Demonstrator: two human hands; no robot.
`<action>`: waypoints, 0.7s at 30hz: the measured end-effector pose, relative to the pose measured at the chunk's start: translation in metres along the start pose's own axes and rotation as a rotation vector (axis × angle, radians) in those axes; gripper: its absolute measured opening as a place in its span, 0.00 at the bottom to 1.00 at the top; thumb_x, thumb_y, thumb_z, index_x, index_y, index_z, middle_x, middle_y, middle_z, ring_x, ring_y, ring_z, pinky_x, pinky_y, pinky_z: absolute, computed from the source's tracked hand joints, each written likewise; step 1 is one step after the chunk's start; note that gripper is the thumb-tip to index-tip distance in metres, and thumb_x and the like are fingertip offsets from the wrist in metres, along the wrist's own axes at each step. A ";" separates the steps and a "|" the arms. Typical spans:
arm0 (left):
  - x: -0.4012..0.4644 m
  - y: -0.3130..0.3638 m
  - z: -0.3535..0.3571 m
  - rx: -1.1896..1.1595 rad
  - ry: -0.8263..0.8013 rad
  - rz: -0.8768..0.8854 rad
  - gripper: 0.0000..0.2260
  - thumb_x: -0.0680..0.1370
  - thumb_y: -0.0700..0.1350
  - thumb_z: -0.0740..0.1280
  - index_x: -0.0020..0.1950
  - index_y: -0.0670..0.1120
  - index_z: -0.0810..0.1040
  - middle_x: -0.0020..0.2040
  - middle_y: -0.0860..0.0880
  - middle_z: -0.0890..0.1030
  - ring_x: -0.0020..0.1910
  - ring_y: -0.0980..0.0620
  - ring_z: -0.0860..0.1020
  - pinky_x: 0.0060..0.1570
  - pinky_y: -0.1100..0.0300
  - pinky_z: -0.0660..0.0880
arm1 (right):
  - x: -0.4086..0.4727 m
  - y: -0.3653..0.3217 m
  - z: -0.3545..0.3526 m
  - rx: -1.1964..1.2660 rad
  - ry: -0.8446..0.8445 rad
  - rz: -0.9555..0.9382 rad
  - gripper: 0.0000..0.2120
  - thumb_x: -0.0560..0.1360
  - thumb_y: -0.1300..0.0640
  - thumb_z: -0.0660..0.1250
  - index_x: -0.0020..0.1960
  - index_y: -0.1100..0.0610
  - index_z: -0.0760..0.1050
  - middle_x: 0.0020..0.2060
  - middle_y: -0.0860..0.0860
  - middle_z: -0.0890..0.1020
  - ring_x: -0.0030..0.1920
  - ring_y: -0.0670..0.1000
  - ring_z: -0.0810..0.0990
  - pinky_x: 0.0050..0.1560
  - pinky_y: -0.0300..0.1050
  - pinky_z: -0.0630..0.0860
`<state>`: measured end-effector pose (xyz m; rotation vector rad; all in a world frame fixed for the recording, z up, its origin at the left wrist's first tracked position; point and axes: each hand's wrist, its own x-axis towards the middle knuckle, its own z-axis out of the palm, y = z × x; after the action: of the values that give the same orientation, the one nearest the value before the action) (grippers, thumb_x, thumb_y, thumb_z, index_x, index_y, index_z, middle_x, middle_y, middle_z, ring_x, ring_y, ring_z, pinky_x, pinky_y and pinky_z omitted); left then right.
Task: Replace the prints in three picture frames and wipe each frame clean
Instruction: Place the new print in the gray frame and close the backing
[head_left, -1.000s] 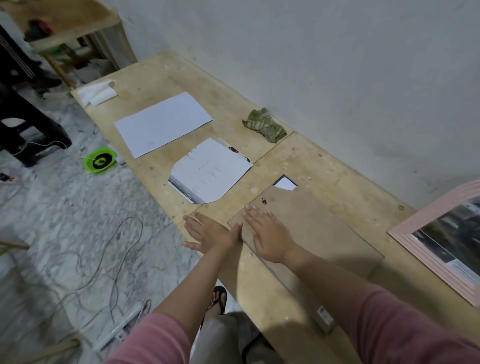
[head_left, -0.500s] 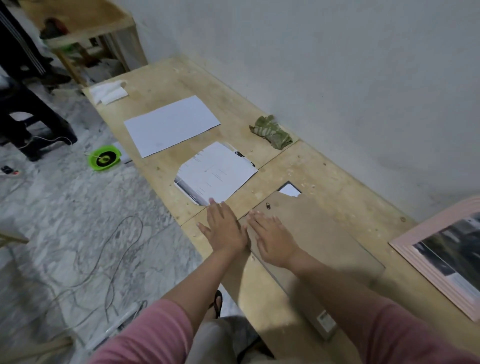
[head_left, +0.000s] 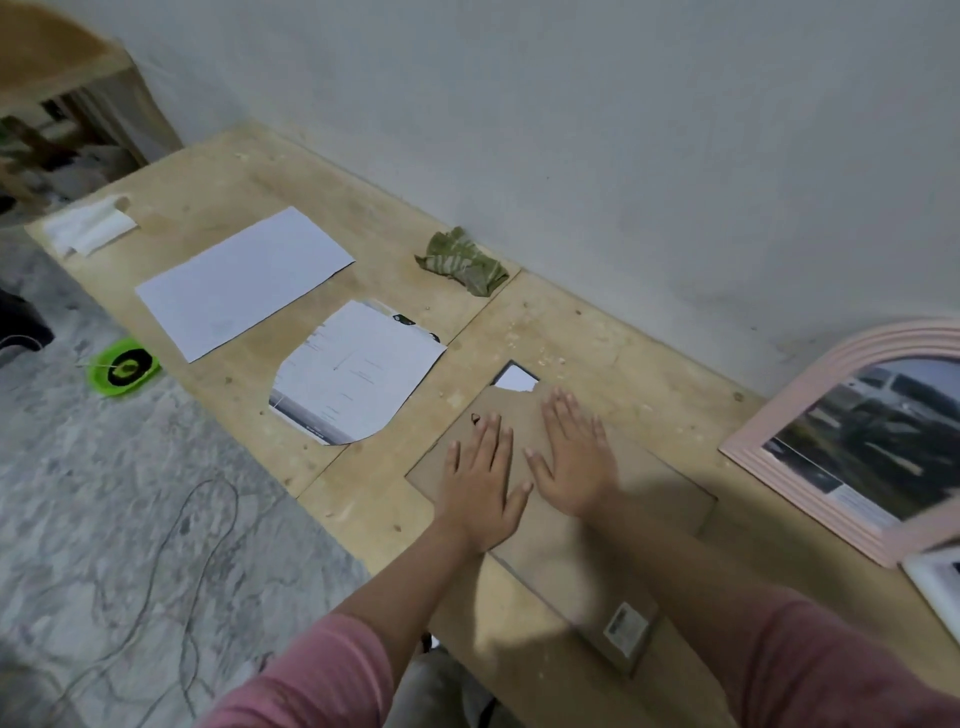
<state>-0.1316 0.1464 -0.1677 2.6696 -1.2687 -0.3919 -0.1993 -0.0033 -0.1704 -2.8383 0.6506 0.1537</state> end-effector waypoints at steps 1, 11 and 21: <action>0.000 -0.001 0.001 0.001 0.017 -0.004 0.33 0.77 0.61 0.45 0.78 0.45 0.50 0.78 0.47 0.46 0.78 0.48 0.46 0.73 0.44 0.51 | 0.000 0.000 0.001 0.013 0.012 -0.004 0.37 0.73 0.37 0.38 0.77 0.55 0.43 0.77 0.49 0.44 0.76 0.48 0.41 0.71 0.48 0.38; 0.013 0.004 -0.003 0.025 0.172 -0.005 0.26 0.73 0.58 0.57 0.63 0.44 0.75 0.68 0.43 0.73 0.62 0.42 0.75 0.58 0.46 0.71 | 0.003 -0.001 0.000 -0.014 0.006 -0.040 0.37 0.73 0.40 0.41 0.76 0.60 0.50 0.76 0.56 0.51 0.76 0.55 0.50 0.73 0.49 0.43; 0.092 0.025 -0.040 -0.220 0.104 -0.344 0.29 0.75 0.60 0.62 0.69 0.42 0.65 0.66 0.41 0.69 0.65 0.40 0.66 0.64 0.47 0.62 | -0.057 0.024 -0.006 0.188 0.308 0.640 0.27 0.65 0.51 0.56 0.60 0.62 0.73 0.63 0.70 0.70 0.63 0.68 0.71 0.59 0.59 0.69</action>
<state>-0.0820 0.0608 -0.1381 2.6725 -0.6909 -0.4021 -0.2612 -0.0021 -0.1602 -2.3941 1.5315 -0.2366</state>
